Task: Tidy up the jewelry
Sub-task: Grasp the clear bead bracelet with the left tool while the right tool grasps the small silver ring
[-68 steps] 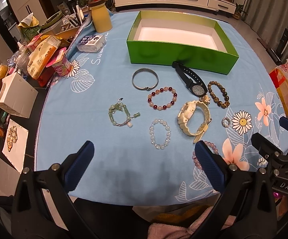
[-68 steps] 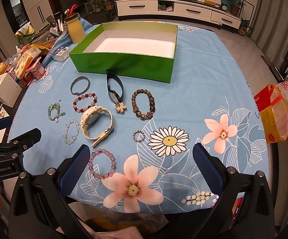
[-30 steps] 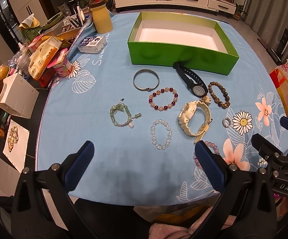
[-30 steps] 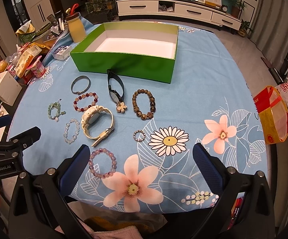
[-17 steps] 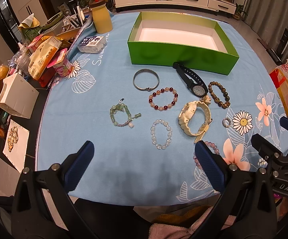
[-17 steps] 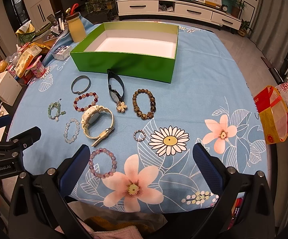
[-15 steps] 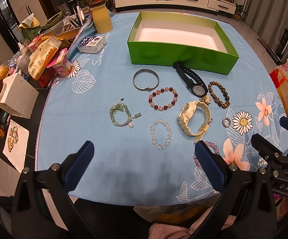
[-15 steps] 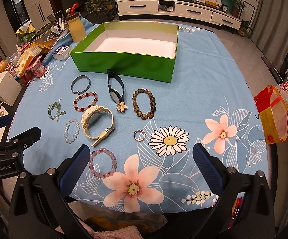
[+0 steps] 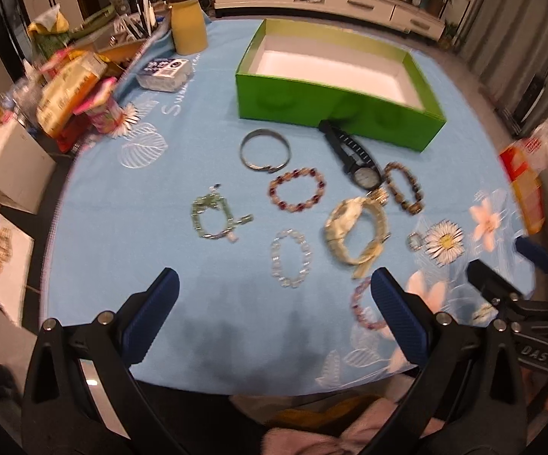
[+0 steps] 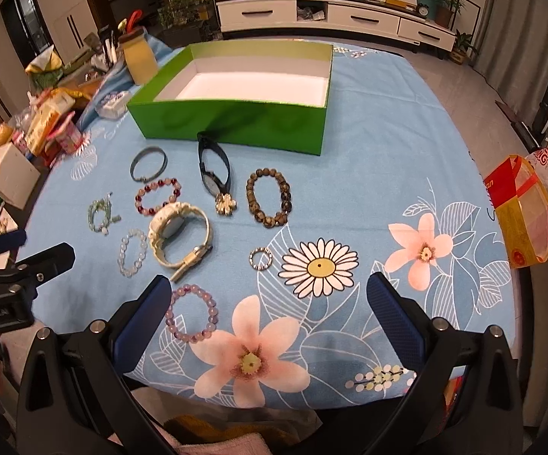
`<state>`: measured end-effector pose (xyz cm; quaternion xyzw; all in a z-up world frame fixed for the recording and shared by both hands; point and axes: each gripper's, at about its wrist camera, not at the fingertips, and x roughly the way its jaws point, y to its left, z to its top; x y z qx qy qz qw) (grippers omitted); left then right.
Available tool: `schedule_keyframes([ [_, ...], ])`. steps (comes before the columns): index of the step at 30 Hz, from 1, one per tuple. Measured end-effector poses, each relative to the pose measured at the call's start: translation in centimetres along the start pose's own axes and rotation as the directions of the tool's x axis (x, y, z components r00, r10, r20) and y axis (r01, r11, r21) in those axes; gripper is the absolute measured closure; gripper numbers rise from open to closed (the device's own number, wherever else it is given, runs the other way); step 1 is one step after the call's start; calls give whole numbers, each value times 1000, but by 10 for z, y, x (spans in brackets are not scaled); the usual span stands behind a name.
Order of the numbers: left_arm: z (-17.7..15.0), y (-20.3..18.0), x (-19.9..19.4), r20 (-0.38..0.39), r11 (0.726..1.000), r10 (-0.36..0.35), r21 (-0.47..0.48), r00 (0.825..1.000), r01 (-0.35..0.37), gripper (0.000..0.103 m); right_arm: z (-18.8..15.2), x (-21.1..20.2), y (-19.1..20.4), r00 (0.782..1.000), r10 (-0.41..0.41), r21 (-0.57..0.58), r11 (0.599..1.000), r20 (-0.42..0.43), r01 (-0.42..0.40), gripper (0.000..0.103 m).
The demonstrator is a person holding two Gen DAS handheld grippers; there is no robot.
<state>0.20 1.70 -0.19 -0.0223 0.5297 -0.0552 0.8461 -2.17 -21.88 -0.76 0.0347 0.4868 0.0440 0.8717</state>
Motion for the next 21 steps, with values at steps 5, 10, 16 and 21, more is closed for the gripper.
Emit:
schedule_keyframes([
  [5,0,15,-4,115,994,-92,-45,989,97,2,0,-20,-9,978,20,-20,1000,209,-16,1],
  [10,-8,30,3,195,990,-134,-17,972,140,2,-15,-10,-7,966,71,-169,985,248,-29,1],
  [16,-33,39,31,109,995,-98,17,989,97,2,-27,33,-43,988,129,15,991,87,-131,1],
  [21,-44,42,40,144,997,-79,20,986,77,2,-37,51,-45,994,67,2,998,90,-68,1],
])
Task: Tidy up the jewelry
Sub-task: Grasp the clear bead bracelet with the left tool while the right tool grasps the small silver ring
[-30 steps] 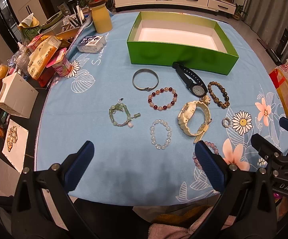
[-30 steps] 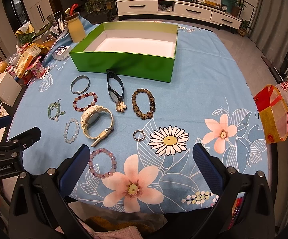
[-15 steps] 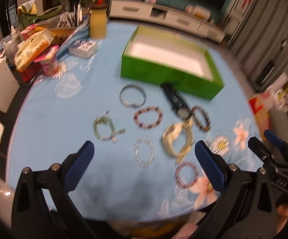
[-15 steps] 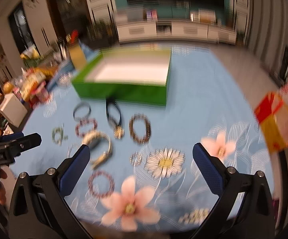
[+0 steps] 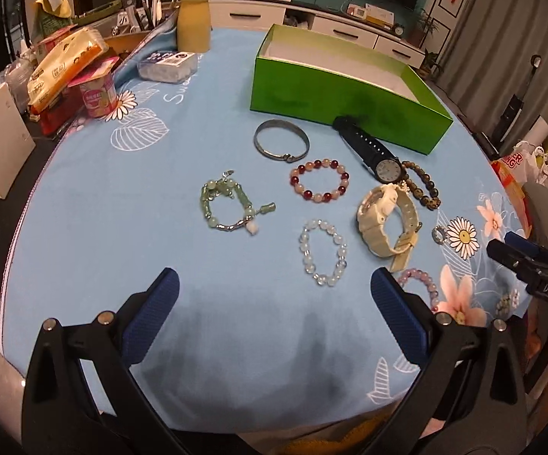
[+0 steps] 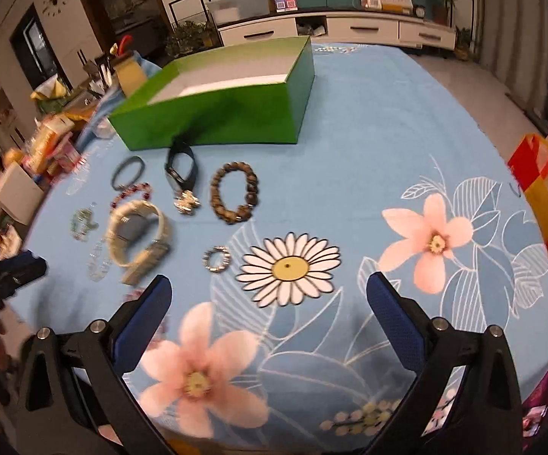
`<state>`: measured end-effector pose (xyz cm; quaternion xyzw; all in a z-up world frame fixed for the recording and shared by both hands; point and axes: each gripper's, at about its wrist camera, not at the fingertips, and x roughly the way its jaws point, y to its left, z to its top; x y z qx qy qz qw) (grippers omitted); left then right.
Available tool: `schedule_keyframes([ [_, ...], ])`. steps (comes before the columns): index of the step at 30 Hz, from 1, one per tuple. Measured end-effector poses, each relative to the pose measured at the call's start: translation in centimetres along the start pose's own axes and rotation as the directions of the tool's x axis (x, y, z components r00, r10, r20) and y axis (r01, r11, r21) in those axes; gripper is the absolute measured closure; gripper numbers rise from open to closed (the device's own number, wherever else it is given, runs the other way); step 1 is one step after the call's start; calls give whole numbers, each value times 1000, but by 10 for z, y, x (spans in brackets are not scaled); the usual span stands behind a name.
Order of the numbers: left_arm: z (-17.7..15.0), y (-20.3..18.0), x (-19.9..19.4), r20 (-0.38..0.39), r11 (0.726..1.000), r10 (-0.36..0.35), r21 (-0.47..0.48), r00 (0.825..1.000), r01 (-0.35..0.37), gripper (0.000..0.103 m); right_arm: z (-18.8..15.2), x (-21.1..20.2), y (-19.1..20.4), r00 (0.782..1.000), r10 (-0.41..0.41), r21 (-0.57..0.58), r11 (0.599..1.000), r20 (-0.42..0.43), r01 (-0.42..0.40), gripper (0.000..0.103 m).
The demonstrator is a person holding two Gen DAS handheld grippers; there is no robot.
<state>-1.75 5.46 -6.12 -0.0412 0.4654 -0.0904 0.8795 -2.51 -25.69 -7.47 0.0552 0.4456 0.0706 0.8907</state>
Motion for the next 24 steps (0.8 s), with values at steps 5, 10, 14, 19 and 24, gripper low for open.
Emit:
schedule_keyframes([
  [5,-7,-19,12,10,997,-10,82,1000,9,2,-9,16,14,1000,16,-64,998,-6,-16,6],
  [10,-11,-28,25,8,994,-34,102,999,33,9,-13,29,21,999,29,-88,996,-13,-30,20],
  [14,-7,-23,34,9,997,-45,65,999,44,25,-8,34,25,999,35,-100,994,-2,-35,28],
  [19,3,-18,41,27,999,-24,45,999,23,36,-4,40,31,999,30,-128,991,12,-28,35],
  [24,2,-26,51,25,996,9,92,1000,-11,63,-2,45,37,999,17,-169,986,27,-12,42],
])
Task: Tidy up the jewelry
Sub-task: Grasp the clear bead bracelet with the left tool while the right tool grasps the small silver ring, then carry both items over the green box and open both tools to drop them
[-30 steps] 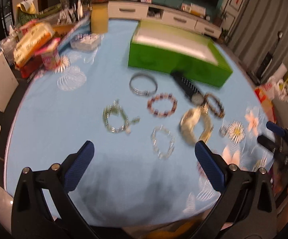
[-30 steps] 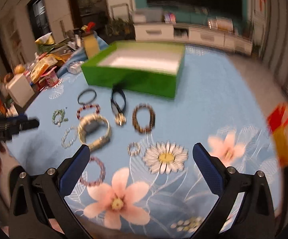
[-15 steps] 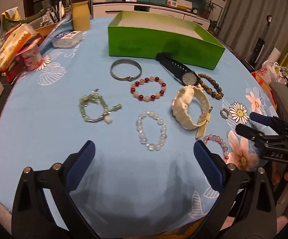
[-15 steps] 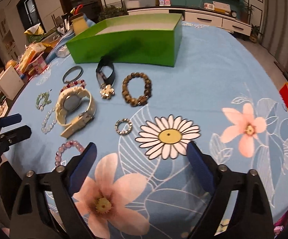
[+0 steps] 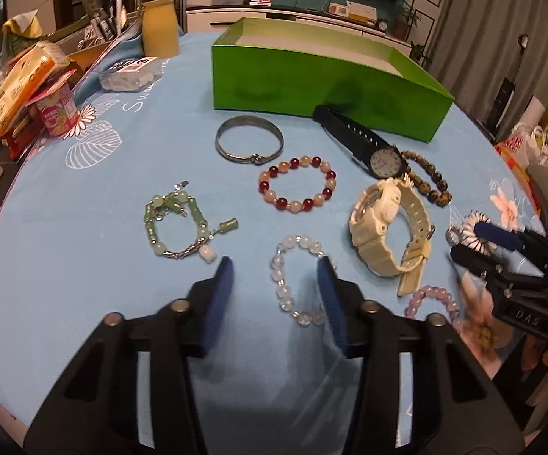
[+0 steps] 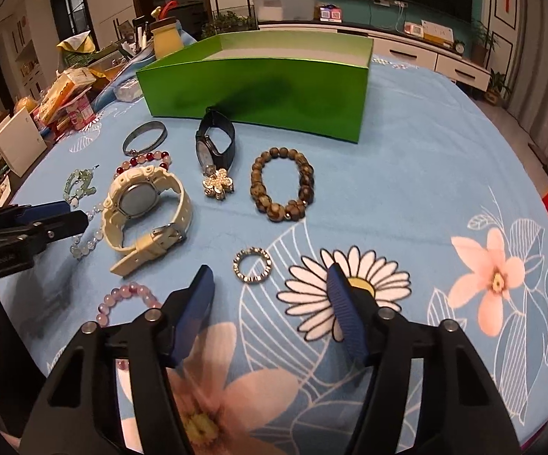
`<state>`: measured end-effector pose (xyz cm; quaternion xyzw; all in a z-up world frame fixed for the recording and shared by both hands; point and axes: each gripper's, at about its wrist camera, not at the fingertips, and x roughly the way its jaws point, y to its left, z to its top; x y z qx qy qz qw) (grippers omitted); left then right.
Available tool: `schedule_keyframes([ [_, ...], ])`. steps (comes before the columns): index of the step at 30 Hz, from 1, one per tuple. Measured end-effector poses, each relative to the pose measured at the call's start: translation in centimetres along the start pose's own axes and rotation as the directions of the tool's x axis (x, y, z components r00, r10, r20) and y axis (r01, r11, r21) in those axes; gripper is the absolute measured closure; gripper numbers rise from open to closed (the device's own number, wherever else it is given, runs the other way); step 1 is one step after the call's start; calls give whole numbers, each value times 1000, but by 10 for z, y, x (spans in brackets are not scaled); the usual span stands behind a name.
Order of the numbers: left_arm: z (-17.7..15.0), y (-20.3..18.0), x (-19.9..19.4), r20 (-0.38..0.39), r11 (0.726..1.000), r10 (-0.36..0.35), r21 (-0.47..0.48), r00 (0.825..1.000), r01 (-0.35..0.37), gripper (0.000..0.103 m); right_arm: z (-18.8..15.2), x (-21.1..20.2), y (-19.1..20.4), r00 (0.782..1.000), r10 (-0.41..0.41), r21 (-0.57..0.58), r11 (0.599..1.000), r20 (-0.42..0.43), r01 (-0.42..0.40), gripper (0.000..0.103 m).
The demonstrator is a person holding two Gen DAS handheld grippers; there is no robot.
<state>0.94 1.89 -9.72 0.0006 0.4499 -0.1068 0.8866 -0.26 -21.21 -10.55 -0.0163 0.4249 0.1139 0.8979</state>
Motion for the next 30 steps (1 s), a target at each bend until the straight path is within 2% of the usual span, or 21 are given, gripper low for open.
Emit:
schedule_keyframes([
  [4,-3,-3,4,14,999,23,38,1000,-23,68,2,4,3,1000,-23,-31,999,11,23,49],
  [8,-4,-2,4,37,997,30,63,999,-33,78,3,5,6,1000,-21,-51,998,23,22,56],
  [11,-6,-2,4,53,996,33,83,998,-37,84,4,7,11,999,-8,-70,998,31,10,65],
  [14,-6,-6,4,51,994,22,102,998,-27,96,5,7,15,999,8,-85,996,37,-5,76],
  [15,-5,-7,5,50,994,18,105,999,-24,96,5,7,16,999,9,-88,996,38,-6,80],
  [19,-4,-7,5,35,996,-18,83,999,15,96,6,8,15,999,13,-78,997,37,-10,82],
  [23,-1,1,2,18,998,-65,20,998,64,96,6,6,11,999,23,-53,998,26,-21,82],
  [30,6,6,-18,58,993,-108,-30,992,110,96,9,-11,7,998,30,-32,999,58,-28,82],
])
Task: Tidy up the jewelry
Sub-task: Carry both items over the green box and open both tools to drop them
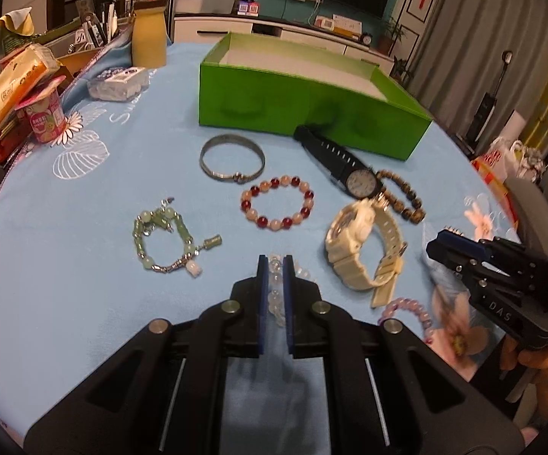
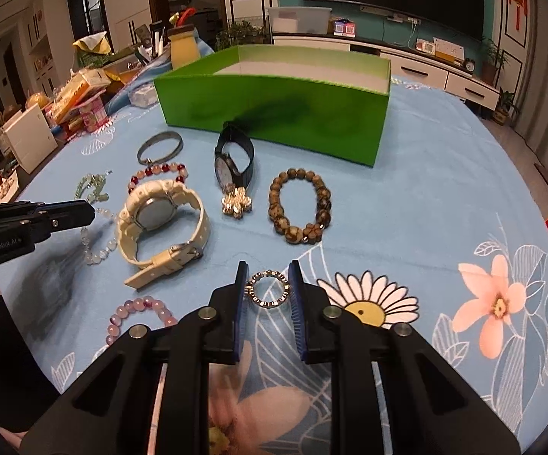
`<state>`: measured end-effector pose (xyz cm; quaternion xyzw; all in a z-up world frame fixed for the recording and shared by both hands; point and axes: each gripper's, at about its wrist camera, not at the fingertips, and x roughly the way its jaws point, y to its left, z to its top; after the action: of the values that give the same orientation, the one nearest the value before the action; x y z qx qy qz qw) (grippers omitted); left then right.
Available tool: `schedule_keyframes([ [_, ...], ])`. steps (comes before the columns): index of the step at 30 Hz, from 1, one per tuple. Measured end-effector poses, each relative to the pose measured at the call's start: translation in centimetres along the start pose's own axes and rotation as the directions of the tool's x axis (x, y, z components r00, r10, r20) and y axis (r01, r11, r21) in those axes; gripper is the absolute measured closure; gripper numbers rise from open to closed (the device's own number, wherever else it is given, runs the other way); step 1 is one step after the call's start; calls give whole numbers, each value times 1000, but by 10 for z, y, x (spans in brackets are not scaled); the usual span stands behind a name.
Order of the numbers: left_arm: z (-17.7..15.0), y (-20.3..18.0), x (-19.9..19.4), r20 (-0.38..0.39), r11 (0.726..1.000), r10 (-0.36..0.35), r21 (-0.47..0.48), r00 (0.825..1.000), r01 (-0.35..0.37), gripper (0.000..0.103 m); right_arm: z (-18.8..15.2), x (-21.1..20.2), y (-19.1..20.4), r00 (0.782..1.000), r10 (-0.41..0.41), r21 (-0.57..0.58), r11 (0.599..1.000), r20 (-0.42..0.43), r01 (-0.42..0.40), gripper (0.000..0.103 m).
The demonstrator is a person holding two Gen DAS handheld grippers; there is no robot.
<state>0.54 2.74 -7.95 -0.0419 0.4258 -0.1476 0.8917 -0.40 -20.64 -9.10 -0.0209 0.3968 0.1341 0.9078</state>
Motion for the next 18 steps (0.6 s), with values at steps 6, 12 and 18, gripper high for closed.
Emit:
schedule_keyframes([
  [6,13,-2,-22,49,999,-39,-10,998,39,96,12,-19,-3,998,14,11,1000,54,-15,82],
  [12,30,-5,-40,90,998,-68,-10,994,69,96,27,-34,-4,994,25,12,1000,104,-26,82],
  [18,51,-9,-48,125,997,-80,2,989,80,96,43,-41,-9,990,23,13,1000,142,-25,82],
])
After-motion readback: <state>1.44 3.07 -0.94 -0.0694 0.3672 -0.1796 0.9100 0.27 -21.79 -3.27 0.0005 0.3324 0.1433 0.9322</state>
